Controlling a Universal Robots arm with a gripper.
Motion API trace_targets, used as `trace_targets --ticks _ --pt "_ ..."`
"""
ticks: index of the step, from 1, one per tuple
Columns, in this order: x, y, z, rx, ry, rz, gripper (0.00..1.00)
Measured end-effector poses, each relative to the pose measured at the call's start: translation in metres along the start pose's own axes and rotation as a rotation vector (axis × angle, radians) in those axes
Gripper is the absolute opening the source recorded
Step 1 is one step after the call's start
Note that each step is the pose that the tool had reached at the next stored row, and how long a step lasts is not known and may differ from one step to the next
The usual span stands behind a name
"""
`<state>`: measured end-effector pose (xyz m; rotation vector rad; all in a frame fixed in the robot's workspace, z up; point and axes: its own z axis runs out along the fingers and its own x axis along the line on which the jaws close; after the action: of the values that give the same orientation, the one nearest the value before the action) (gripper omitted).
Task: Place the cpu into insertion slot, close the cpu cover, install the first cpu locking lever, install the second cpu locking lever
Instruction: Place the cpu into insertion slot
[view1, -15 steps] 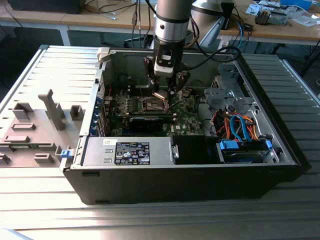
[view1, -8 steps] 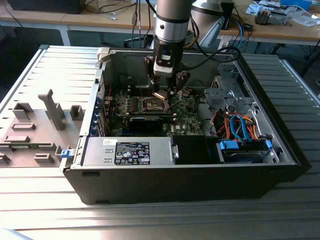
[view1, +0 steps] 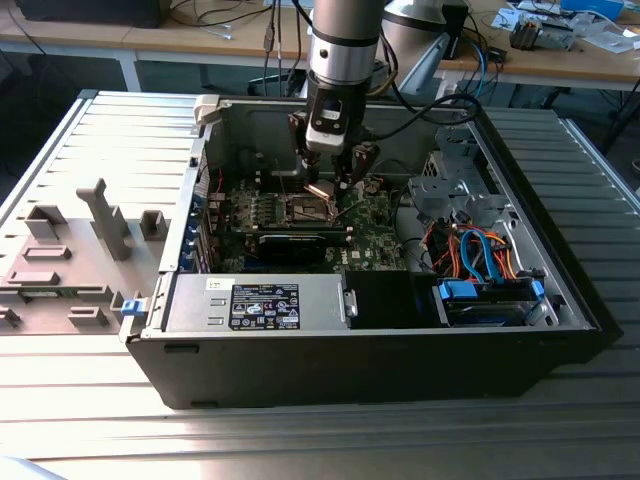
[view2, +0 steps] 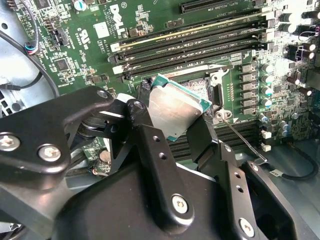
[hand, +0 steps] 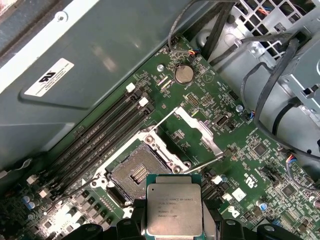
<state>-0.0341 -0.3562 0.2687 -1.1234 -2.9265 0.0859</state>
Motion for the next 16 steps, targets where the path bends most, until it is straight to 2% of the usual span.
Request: trace_targets --ticks 16 --pt "0.0000 0.0000 0.0001 0.0004 0.0012 0.023 0.54"
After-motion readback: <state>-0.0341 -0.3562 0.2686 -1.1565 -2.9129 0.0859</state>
